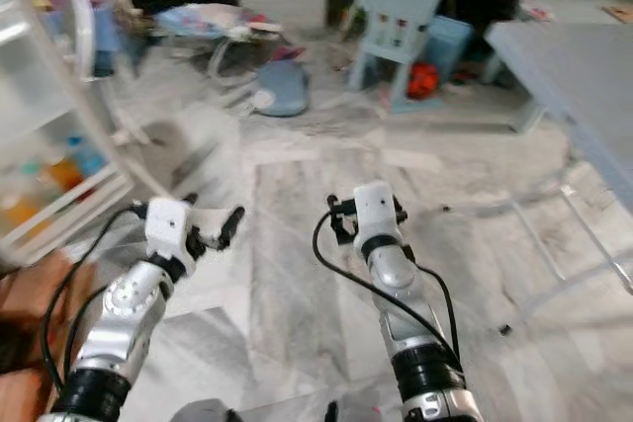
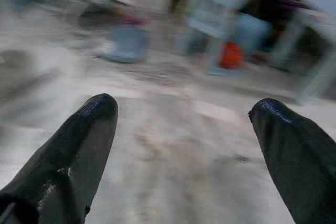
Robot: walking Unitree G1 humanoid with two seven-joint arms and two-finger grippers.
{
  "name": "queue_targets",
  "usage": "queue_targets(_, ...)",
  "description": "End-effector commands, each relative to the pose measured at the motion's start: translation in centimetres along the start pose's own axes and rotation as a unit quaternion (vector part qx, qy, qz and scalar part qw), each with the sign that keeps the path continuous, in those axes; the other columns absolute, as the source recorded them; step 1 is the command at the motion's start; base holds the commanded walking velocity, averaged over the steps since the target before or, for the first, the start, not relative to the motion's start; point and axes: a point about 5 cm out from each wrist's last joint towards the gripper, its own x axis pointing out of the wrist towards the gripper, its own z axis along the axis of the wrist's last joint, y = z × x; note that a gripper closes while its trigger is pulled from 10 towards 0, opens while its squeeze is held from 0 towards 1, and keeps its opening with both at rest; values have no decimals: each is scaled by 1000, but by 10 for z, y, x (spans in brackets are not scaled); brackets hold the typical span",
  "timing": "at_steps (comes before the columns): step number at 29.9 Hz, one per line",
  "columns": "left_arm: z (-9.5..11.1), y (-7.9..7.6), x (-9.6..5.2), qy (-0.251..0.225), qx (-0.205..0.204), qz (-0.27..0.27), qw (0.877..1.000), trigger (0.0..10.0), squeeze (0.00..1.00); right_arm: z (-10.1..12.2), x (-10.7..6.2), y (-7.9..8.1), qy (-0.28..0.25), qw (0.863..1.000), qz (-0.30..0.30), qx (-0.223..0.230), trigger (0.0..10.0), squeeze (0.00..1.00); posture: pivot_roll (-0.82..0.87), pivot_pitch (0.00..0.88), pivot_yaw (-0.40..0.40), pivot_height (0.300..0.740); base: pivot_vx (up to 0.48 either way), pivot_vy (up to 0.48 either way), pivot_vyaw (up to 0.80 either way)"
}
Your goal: Restocking fridge
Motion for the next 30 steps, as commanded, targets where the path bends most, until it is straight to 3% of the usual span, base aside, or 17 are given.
queue_targets(1, 6, 5, 2, -7, 1, 8, 1000, 10000, 0, 12, 4, -1, -24, 1000, -7, 8, 10000, 0, 55, 38, -28, 740, 480, 0, -800)
queue_targets(8, 18, 3, 5, -35, -19, 21, 999, 10000, 0, 22, 5, 6, -53, 999, 5, -2, 10000, 0, 50, 41, -27, 740, 480, 0, -754)
queue_targets(15, 26, 1, 6, -48, -18, 19, 999, 10000, 0, 27, 4, 17, -68, 998, 20, -6, 10000, 0, 50, 48, -23, 740, 480, 0, -229)
queue_targets(22, 34, 1, 9, -60, -18, 25, 998, 10000, 0, 37, 4, 17, -100, 994, 22, -31, 10000, 0, 47, 53, -22, 740, 480, 0, -757)
queue_targets(26, 35, -2, 10, -59, -20, 23, 998, 10000, 0, 48, 4, 23, -138, 987, 38, -68, 10000, 0, 44, 57, -17, 740, 480, 0, -200)
queue_targets(30, 36, -8, 12, -60, -19, 13, 998, 10000, 0, 50, 3, 31, -145, 986, 46, -68, 10000, 0, 46, 56, -22, 740, 480, 0, 0)
